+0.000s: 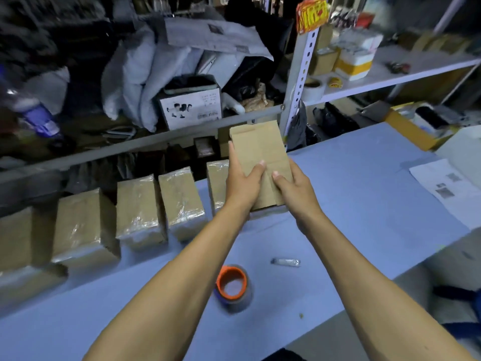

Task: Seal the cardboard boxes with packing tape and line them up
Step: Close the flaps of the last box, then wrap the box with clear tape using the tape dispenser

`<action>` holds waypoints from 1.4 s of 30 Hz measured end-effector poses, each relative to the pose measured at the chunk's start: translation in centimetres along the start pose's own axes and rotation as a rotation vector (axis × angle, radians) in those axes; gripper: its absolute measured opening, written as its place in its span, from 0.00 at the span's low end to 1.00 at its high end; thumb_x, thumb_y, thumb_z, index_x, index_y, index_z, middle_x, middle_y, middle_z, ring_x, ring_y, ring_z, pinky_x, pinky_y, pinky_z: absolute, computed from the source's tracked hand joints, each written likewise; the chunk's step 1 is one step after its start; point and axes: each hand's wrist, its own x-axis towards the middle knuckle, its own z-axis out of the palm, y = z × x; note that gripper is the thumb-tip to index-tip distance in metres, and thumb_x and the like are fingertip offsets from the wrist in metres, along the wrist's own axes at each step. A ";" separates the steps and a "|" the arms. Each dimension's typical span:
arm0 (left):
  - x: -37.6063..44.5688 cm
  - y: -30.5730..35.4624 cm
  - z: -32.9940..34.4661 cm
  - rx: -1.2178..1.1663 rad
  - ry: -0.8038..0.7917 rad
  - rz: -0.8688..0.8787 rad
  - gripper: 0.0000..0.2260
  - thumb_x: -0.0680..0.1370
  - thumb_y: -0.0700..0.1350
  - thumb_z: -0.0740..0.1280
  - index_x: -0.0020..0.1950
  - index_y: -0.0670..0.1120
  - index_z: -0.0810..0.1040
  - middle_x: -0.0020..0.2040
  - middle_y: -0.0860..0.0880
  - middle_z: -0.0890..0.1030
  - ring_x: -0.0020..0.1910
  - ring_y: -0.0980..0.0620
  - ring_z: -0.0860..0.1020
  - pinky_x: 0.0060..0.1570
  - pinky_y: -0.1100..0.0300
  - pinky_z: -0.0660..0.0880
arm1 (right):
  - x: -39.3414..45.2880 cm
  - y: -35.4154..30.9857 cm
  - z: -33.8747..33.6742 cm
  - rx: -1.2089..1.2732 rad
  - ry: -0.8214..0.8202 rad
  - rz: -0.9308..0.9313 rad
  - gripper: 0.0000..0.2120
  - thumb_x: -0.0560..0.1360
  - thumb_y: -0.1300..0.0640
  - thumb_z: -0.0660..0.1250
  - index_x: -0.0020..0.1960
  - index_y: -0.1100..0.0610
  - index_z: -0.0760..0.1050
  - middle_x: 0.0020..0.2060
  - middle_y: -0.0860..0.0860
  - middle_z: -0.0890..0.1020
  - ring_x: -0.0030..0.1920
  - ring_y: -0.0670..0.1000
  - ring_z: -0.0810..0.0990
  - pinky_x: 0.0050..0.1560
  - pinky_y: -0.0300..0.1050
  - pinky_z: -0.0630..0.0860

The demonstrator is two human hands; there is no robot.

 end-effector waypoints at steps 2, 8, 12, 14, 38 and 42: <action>-1.9 0.3 -3.6 0.016 0.041 0.020 0.38 0.75 0.46 0.69 0.80 0.53 0.52 0.72 0.50 0.72 0.67 0.53 0.74 0.69 0.52 0.69 | -2.6 -1.0 2.7 -0.026 -0.024 -0.029 0.21 0.75 0.48 0.62 0.67 0.40 0.72 0.57 0.39 0.82 0.58 0.45 0.80 0.62 0.54 0.77; -8.8 -2.2 -16.2 -0.006 0.180 -0.038 0.39 0.75 0.44 0.70 0.81 0.51 0.52 0.72 0.47 0.72 0.67 0.51 0.74 0.69 0.51 0.70 | -10.9 -0.7 13.8 -0.043 -0.169 -0.060 0.17 0.79 0.54 0.62 0.66 0.42 0.71 0.56 0.40 0.81 0.54 0.37 0.79 0.58 0.41 0.76; -13.5 -6.1 -23.3 0.026 0.226 -0.158 0.36 0.77 0.45 0.68 0.80 0.56 0.52 0.70 0.52 0.73 0.64 0.52 0.75 0.66 0.49 0.73 | -15.9 1.9 19.9 -0.047 -0.272 -0.011 0.18 0.80 0.53 0.62 0.67 0.38 0.69 0.57 0.38 0.80 0.58 0.40 0.78 0.60 0.43 0.75; -15.6 -8.5 -26.3 0.091 0.245 -0.217 0.36 0.75 0.49 0.68 0.79 0.59 0.53 0.69 0.53 0.74 0.62 0.52 0.76 0.64 0.49 0.73 | -17.9 4.0 22.6 -0.072 -0.319 0.040 0.19 0.80 0.53 0.62 0.68 0.37 0.67 0.58 0.41 0.79 0.59 0.45 0.78 0.63 0.48 0.75; -14.4 -15.7 -32.0 0.564 -0.512 -0.301 0.44 0.70 0.55 0.77 0.77 0.65 0.53 0.64 0.49 0.69 0.66 0.49 0.70 0.67 0.57 0.67 | -16.0 14.8 19.4 -0.831 -0.080 0.289 0.30 0.71 0.51 0.73 0.67 0.60 0.66 0.62 0.58 0.72 0.60 0.62 0.72 0.52 0.55 0.72; -12.2 -13.4 -30.5 0.874 -0.803 -0.259 0.47 0.71 0.53 0.77 0.80 0.61 0.50 0.65 0.49 0.68 0.66 0.48 0.68 0.63 0.58 0.64 | -15.6 15.9 18.7 -0.970 -0.185 0.290 0.26 0.75 0.51 0.70 0.65 0.57 0.62 0.57 0.53 0.76 0.50 0.61 0.75 0.50 0.53 0.68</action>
